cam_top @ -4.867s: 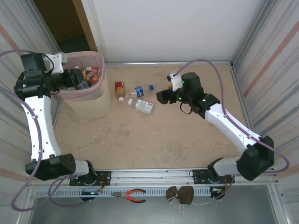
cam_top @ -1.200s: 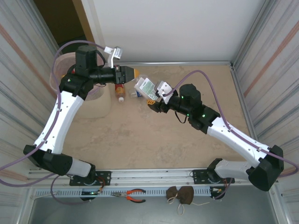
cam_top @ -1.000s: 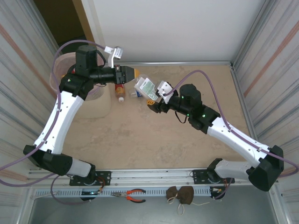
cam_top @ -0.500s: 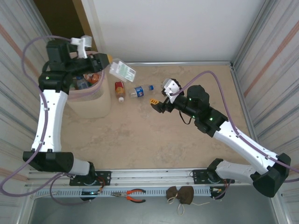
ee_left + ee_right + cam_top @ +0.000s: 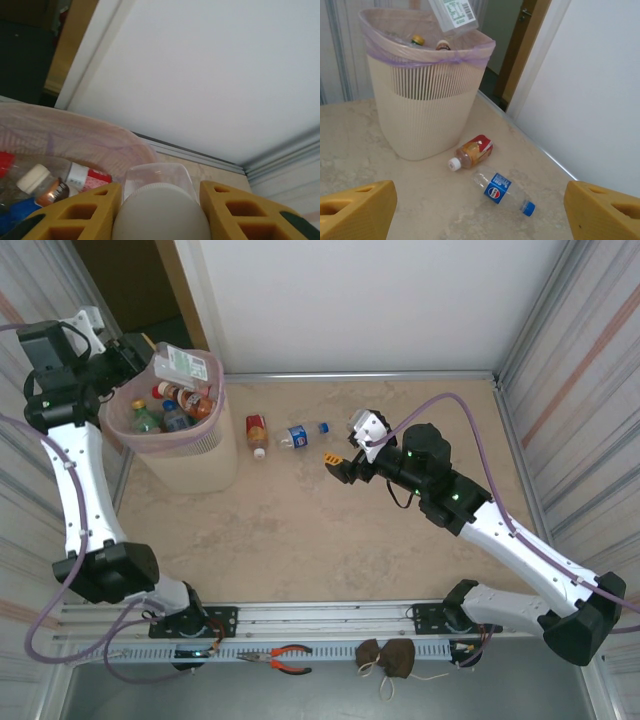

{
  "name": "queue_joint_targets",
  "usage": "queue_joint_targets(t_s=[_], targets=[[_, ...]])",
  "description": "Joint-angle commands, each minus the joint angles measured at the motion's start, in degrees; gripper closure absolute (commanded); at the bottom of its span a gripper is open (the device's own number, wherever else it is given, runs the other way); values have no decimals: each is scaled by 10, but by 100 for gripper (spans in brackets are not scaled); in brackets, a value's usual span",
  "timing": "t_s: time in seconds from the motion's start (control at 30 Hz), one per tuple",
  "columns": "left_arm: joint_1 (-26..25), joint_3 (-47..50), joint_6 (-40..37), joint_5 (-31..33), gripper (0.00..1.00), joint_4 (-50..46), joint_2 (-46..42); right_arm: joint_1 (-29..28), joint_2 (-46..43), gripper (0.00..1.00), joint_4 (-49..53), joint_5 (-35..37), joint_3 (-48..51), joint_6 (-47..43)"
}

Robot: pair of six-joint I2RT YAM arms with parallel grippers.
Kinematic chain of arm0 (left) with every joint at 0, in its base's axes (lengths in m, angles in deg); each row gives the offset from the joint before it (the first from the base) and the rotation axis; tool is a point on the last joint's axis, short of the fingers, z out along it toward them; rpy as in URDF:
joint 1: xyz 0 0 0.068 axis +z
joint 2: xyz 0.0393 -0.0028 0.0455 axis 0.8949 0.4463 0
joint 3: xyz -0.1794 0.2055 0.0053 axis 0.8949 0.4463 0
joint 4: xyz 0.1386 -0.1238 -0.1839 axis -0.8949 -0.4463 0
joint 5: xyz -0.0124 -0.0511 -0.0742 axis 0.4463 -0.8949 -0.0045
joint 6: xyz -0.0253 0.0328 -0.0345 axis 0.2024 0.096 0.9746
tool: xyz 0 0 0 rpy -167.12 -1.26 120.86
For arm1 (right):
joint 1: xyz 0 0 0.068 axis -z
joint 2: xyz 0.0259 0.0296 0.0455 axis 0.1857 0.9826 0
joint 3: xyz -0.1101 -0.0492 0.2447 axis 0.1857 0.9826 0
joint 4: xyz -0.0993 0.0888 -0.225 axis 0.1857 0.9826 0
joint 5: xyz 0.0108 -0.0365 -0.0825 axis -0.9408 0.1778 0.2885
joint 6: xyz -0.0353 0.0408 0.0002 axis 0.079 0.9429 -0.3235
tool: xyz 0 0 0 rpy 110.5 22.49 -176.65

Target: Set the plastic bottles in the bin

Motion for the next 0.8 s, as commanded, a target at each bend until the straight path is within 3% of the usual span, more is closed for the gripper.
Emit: queue_joint_targets(t_s=[0.0,0.13,0.53,0.77], targets=[[7,-35,9,37,82,-6,33,-3,-13,14,6,12,-15,7],[6,-38,10,53,82,2,69,-4,-10,14,6,12,-15,6],[2,-50,39,13,82,21,168,-3,-1,14,4,17,-11,2],[-12,-31,32,20,72,23,195,-3,-2,15,4,21,-7,4]])
